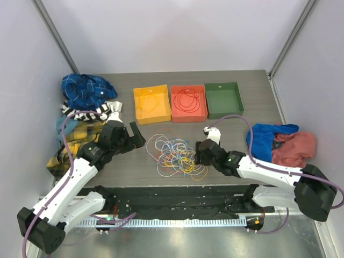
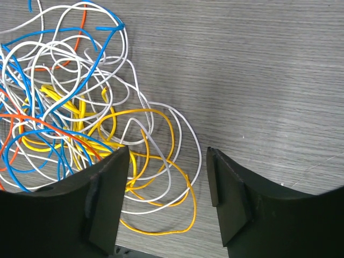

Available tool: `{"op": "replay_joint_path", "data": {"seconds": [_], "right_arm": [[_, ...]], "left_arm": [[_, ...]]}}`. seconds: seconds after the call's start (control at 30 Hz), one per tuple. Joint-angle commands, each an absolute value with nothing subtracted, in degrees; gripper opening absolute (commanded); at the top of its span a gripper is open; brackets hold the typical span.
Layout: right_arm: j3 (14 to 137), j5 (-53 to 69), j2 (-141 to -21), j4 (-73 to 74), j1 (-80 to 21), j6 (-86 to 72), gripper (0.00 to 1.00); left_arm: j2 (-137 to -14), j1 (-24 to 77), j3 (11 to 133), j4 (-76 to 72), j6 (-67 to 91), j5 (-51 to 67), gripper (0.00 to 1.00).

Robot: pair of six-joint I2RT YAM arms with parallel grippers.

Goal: Untangle the cables

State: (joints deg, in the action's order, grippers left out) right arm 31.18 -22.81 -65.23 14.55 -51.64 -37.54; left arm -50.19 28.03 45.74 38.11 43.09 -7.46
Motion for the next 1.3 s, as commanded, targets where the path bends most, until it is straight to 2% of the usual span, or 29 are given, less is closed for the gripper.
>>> {"op": "replay_joint_path", "data": {"seconds": [0.0, 0.17, 0.3, 0.5, 0.63, 0.7, 0.87, 1.03, 1.27], "right_arm": [[32.1, -25.9, -62.7, 13.0, -51.9, -38.0, 0.68], [33.9, -28.0, -59.9, 15.0, -51.9, -36.2, 0.70], [34.7, -25.0, -63.1, 15.5, -51.9, -35.4, 0.69], [32.2, -22.3, -65.6, 12.4, -51.9, -37.6, 0.58], [32.4, -23.4, -65.9, 12.5, -51.9, -37.5, 0.56], [32.6, -24.1, -65.0, 12.9, -51.9, -37.6, 0.59], [32.8, -25.4, -58.9, 15.1, -51.9, -37.7, 0.60], [33.7, -23.7, -55.6, 15.3, -54.8, -34.2, 0.54], [37.5, -22.7, -65.8, 12.7, -59.1, -33.7, 0.49]], "left_arm": [[-48.3, 28.0, 45.5, 36.6, 43.1, -8.3, 1.00], [-48.0, 28.1, 45.3, 35.9, 43.0, -8.4, 1.00], [-49.2, 28.1, 45.3, 35.9, 43.4, -7.8, 1.00], [-49.8, 28.1, 45.0, 35.9, 43.6, -7.3, 1.00], [-49.5, 28.1, 44.9, 36.0, 43.5, -7.3, 1.00], [-49.5, 28.2, 45.0, 36.1, 43.4, -7.2, 1.00], [-49.7, 28.2, 44.9, 36.1, 43.5, -7.1, 1.00], [-50.2, 28.1, 44.3, 35.0, 43.8, -6.6, 1.00], [-51.9, 28.1, 44.3, 34.0, 44.7, -4.9, 1.00]]}}
